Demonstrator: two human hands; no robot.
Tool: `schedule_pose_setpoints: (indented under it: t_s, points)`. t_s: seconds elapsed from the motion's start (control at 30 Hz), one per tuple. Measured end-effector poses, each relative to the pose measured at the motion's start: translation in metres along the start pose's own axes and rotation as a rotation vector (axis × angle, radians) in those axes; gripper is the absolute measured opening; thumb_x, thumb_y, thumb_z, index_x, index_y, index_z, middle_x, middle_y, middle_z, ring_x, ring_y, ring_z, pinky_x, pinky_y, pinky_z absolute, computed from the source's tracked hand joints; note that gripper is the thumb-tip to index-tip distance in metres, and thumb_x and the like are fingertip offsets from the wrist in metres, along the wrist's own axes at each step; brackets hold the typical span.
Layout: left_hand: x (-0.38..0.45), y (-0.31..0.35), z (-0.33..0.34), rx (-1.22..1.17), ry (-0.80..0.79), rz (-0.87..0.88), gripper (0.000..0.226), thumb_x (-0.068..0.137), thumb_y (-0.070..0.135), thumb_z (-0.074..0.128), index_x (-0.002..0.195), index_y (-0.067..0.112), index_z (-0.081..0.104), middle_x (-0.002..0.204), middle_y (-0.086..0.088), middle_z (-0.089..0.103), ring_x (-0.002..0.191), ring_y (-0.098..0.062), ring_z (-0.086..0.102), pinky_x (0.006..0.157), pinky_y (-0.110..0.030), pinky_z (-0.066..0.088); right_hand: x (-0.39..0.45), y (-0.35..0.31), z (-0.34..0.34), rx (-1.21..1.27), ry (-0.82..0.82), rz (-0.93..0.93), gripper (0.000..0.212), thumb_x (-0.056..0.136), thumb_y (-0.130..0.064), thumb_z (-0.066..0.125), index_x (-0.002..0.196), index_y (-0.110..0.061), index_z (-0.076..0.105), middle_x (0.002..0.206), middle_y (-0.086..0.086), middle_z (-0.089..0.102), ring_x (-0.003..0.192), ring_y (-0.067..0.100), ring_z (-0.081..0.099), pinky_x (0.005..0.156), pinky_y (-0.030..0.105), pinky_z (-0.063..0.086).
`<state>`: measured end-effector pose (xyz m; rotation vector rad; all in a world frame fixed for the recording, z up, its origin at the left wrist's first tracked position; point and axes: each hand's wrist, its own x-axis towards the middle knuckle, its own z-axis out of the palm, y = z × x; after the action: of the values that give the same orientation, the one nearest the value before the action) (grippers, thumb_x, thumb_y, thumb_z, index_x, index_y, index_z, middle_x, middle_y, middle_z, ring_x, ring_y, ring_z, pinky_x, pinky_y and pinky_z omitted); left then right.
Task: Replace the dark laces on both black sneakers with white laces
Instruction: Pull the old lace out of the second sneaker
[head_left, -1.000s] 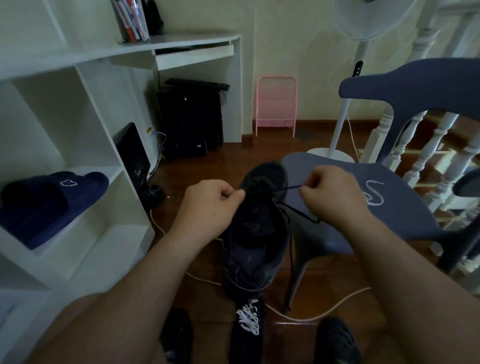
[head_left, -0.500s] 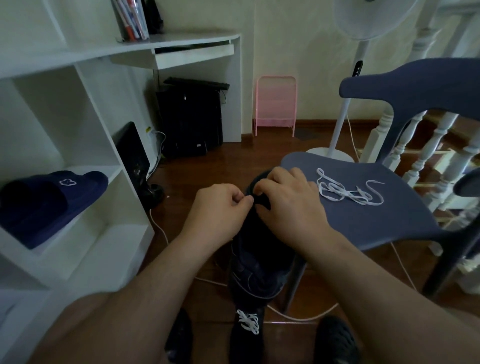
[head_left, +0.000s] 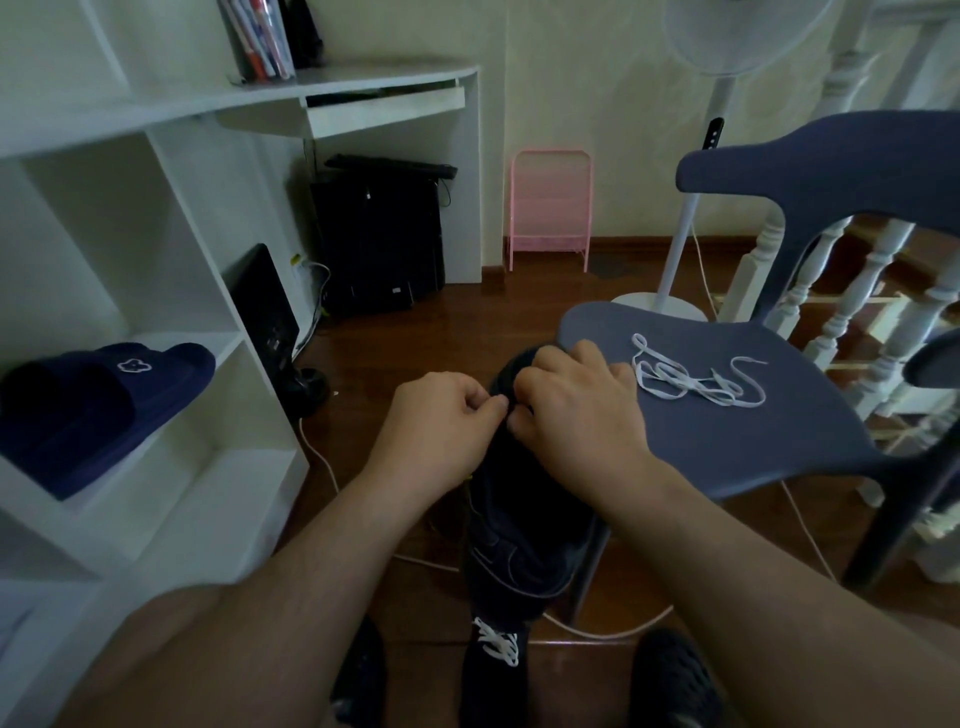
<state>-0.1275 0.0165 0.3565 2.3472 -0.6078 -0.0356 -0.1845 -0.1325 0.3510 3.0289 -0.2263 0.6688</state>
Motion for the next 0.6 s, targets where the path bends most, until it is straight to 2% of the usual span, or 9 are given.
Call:
schedule_pose_setpoints:
  t_s: [0.1,0.2,0.27,0.3,0.37,0.43,0.5,0.6]
  points:
    - [0.002,0.0,-0.006,-0.016,0.034,-0.048,0.036,0.101,0.046,0.064,0.075,0.023,0.073,0.066,0.004,0.067,0.062,-0.006,0.062,0.053,-0.025,0.039,0.006,0.018,-0.012,0.023,-0.057,0.207,0.02,0.092,-0.042,0.055,0.093,-0.024,0.064,0.097,-0.006,0.048,0.107,0.028,0.046,0.081,0.045,0.034]
    - [0.002,-0.002,-0.009,0.0,0.055,-0.053,0.035,0.102,0.046,0.063,0.078,0.023,0.072,0.07,0.003,0.069,0.066,-0.009,0.064,0.055,-0.026,0.041,0.006,0.039,-0.019,0.078,-0.118,0.365,0.02,0.093,-0.043,0.054,0.09,-0.024,0.061,0.1,-0.001,0.054,0.114,0.035,0.048,0.086,0.048,0.036]
    - [0.002,-0.003,-0.009,0.02,0.063,-0.039,0.036,0.102,0.046,0.063,0.077,0.023,0.072,0.069,0.002,0.069,0.063,-0.009,0.064,0.053,-0.024,0.04,0.004,0.043,-0.018,0.151,-0.163,0.387,0.021,0.092,-0.043,0.055,0.103,-0.026,0.058,0.11,0.002,0.054,0.119,0.036,0.047,0.092,0.053,0.039]
    - [0.001,-0.003,-0.008,0.022,0.063,-0.034,0.036,0.102,0.046,0.063,0.076,0.023,0.071,0.068,0.002,0.069,0.061,-0.008,0.063,0.052,-0.023,0.04,0.003,0.04,-0.018,0.197,-0.147,0.371,0.024,0.091,-0.043,0.056,0.109,-0.026,0.055,0.114,0.002,0.051,0.117,0.035,0.047,0.093,0.053,0.041]
    - [0.001,-0.003,-0.007,0.012,0.056,-0.027,0.036,0.101,0.046,0.064,0.075,0.024,0.072,0.065,0.002,0.068,0.06,-0.007,0.063,0.052,-0.022,0.041,0.002,0.03,-0.019,0.27,-0.031,0.276,0.026,0.087,-0.043,0.059,0.107,-0.029,0.051,0.11,-0.002,0.044,0.111,0.031,0.045,0.087,0.05,0.045]
    - [0.001,-0.001,-0.006,-0.013,0.039,-0.024,0.035,0.101,0.046,0.064,0.074,0.024,0.071,0.065,0.003,0.068,0.062,-0.003,0.063,0.052,-0.023,0.042,-0.001,0.017,-0.016,0.248,0.046,0.114,0.025,0.084,-0.046,0.06,0.104,-0.032,0.058,0.107,-0.006,0.041,0.107,0.026,0.042,0.082,0.044,0.043]
    - [0.0,0.001,-0.004,-0.022,0.027,-0.015,0.036,0.1,0.046,0.064,0.073,0.024,0.071,0.064,0.004,0.068,0.063,-0.002,0.063,0.051,-0.023,0.042,-0.003,0.005,-0.01,0.179,0.007,0.029,0.024,0.087,-0.053,0.059,0.103,-0.036,0.065,0.11,-0.007,0.042,0.109,0.024,0.04,0.081,0.041,0.038]
    - [-0.001,0.004,-0.002,-0.017,0.024,0.002,0.037,0.101,0.045,0.063,0.071,0.024,0.069,0.06,0.003,0.065,0.06,-0.003,0.061,0.049,-0.023,0.038,-0.003,0.001,-0.002,0.137,0.017,0.047,0.024,0.093,-0.051,0.059,0.102,-0.032,0.072,0.11,-0.005,0.046,0.108,0.025,0.042,0.08,0.042,0.039]
